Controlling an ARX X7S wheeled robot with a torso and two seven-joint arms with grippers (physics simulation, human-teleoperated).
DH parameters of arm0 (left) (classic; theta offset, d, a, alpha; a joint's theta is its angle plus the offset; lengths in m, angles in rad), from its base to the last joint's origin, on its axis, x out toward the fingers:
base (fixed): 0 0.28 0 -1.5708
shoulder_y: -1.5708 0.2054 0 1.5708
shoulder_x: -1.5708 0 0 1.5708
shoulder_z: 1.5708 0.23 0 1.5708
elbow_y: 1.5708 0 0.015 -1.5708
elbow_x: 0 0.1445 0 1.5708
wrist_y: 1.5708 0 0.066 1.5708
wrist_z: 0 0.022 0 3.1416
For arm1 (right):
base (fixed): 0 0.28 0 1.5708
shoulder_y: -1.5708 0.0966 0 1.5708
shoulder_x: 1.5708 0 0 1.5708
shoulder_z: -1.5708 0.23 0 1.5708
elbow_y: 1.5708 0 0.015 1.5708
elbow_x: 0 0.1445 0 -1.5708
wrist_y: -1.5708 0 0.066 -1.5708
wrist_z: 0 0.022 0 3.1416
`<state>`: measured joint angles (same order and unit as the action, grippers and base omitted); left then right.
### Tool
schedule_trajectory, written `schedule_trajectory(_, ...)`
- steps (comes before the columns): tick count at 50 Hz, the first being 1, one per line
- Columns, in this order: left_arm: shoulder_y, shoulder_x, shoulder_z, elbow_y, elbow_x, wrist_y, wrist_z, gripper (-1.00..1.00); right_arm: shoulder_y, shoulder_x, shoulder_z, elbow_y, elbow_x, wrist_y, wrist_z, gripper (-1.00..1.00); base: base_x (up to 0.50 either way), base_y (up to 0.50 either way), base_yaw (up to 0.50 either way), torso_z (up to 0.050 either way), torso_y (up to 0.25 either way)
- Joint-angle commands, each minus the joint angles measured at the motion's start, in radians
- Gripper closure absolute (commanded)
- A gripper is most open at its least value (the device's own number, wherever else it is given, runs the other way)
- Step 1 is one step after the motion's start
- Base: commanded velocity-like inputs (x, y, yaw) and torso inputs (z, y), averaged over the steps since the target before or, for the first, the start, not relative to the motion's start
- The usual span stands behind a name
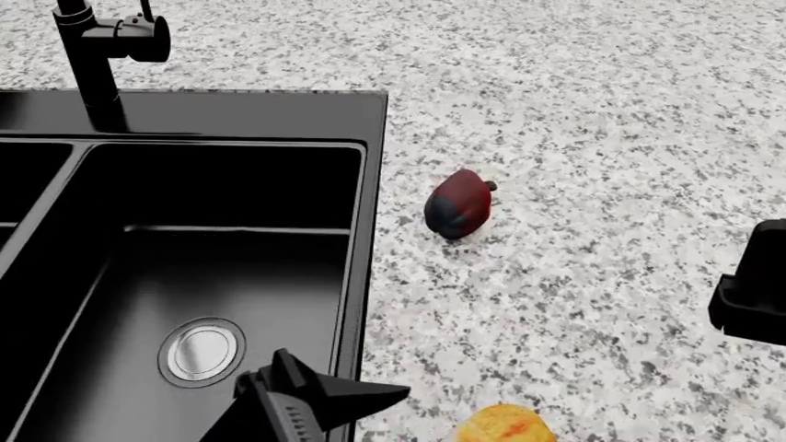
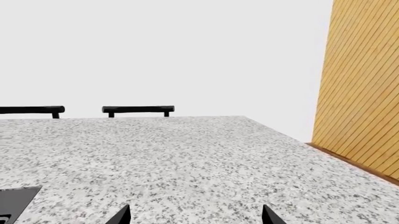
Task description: Pick the chicken breast from the counter and place it in the sink
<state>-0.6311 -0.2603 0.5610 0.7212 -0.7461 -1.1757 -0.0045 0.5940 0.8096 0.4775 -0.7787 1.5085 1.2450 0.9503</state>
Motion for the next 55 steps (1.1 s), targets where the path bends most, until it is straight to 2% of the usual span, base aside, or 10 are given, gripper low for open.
schedule_trajectory(1,-0.012,-0.001,0.01,-0.026,-0.006,0.017,0.014,-1.0,-0.012,0.0,0.002,-0.001,-0.013,-0.011,-0.015,-1.0,0.0,0.0,0.0,0.0,0.0)
schedule_trajectory(27,0.004,-0.003,0.044,-0.096,-0.023,0.027,0.028,-1.0,-0.057,-0.006,0.022,-0.011,-0.043,-0.038,-0.047,-1.0,0.0,0.0,0.0,0.0,0.0)
schedule_trajectory(55,0.03,0.003,0.042,-0.176,-0.028,0.006,-0.022,-1.0,-0.09,-0.019,0.018,-0.016,-0.081,-0.064,-0.075,-1.0,0.0,0.0,0.0,0.0,0.0)
